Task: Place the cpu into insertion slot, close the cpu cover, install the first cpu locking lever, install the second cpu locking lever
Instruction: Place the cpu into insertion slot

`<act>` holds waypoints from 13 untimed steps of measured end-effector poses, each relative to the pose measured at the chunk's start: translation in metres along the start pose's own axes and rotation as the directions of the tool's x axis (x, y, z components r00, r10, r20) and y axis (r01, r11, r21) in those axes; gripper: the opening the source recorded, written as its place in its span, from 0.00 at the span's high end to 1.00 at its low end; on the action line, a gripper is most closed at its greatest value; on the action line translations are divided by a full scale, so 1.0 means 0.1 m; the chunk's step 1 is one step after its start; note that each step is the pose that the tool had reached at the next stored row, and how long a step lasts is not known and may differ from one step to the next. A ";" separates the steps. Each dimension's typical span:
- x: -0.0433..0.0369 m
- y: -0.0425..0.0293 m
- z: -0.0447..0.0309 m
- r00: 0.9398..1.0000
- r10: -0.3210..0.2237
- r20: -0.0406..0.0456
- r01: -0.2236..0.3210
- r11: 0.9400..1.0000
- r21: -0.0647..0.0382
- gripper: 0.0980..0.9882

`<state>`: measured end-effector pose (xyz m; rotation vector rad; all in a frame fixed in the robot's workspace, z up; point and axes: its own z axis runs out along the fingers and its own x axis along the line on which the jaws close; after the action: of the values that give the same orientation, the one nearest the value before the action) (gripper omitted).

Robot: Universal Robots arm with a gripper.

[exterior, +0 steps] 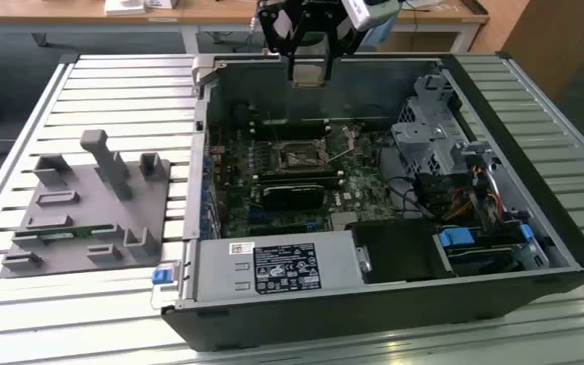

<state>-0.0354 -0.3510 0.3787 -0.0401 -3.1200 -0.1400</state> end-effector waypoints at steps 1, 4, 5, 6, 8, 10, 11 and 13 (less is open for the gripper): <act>0.000 0.000 0.000 1.000 0.000 0.000 0.000 1.000 0.000 0.51; 0.000 0.000 0.000 1.000 0.000 0.000 0.000 1.000 0.000 0.51; 0.000 0.000 0.000 1.000 0.000 0.000 0.000 1.000 0.000 0.51; 0.000 0.000 0.000 1.000 0.000 0.000 0.000 1.000 0.000 0.51; 0.000 0.000 0.000 1.000 0.000 0.000 0.000 1.000 0.000 0.51; 0.000 0.000 0.000 1.000 0.001 0.000 -0.001 1.000 0.000 0.51; 0.000 0.000 0.000 1.000 0.004 0.000 -0.004 1.000 0.000 0.51; 0.000 0.000 0.001 1.000 0.014 0.001 -0.014 1.000 0.000 0.51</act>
<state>-0.0354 -0.3509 0.3786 -0.0621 -3.1202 -0.1402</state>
